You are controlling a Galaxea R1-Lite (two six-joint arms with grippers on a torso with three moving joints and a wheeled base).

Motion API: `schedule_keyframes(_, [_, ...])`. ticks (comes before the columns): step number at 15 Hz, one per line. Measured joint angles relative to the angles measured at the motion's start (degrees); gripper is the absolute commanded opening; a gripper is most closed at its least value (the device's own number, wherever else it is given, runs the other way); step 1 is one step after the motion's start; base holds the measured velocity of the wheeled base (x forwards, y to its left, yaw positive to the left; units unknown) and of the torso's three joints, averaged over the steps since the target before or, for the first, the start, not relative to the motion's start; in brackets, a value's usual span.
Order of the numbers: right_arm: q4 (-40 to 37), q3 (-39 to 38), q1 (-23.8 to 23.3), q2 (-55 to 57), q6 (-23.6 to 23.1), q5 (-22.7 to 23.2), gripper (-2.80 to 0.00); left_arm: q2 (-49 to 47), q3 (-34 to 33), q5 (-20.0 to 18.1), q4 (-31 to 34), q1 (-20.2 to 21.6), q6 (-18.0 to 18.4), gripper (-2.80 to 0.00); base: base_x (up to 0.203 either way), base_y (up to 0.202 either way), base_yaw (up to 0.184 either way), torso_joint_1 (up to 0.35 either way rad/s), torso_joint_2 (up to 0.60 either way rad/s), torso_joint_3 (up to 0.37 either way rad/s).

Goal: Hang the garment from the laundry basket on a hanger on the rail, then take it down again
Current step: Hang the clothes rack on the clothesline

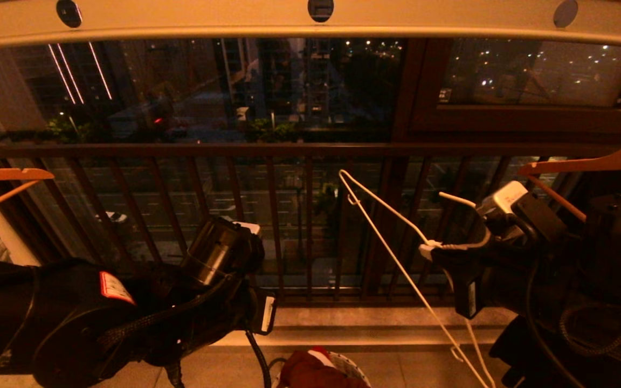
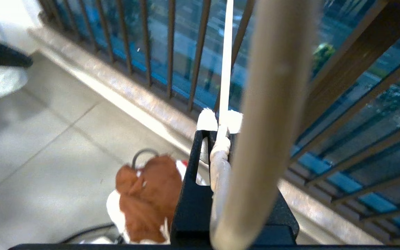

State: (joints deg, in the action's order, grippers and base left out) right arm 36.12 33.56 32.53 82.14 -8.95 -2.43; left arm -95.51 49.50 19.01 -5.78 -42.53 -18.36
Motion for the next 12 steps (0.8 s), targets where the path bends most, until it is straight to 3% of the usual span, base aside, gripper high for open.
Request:
schedule_keyframes(5, [-8.88, -0.77, 3.72, -6.81, 0.12, -0.28, -2.8, 4.02, -0.63, 0.0, 1.48, -1.46, 0.94, -2.8, 0.0, 0.0, 0.0, 0.0, 0.0, 0.0])
schedule_keyframes(12, [-10.99, 2.93, 13.4, -8.84, 0.24, -6.72, -2.8, 11.51, 1.89, -3.95, 11.26, -1.41, 1.33, -2.8, 0.0, 0.0, 0.0, 0.0, 0.0, 0.0])
